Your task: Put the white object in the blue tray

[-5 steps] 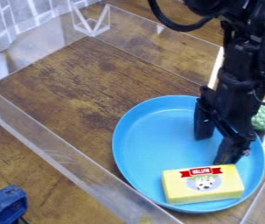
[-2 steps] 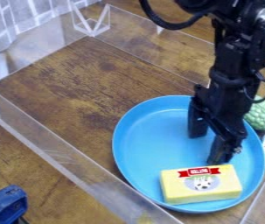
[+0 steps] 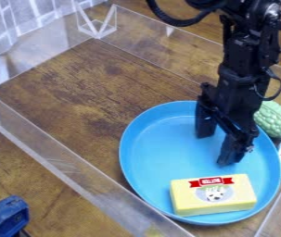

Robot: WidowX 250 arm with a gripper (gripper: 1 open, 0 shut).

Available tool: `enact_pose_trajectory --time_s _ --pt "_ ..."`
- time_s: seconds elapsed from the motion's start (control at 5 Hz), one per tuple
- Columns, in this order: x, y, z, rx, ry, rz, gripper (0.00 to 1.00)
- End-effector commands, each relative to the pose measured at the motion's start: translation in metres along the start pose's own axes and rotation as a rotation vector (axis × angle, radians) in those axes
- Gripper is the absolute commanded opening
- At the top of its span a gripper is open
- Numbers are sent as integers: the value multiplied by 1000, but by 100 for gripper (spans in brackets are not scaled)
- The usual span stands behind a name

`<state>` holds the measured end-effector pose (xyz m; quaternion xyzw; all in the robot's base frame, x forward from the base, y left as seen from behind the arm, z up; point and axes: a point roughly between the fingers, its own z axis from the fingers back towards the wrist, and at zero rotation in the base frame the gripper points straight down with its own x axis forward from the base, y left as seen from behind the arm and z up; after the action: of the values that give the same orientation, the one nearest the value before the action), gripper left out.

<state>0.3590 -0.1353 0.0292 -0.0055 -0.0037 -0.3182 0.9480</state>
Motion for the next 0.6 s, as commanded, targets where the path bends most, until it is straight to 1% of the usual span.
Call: enact_pose_trajectory --time_s 0.0,0.2,0.4 --pt "7 -1 30 25 -65 -44 100" --pt "4 -4 43 31 -76 -85 100" --pt "-7 0 56 46 -84 -57 100"
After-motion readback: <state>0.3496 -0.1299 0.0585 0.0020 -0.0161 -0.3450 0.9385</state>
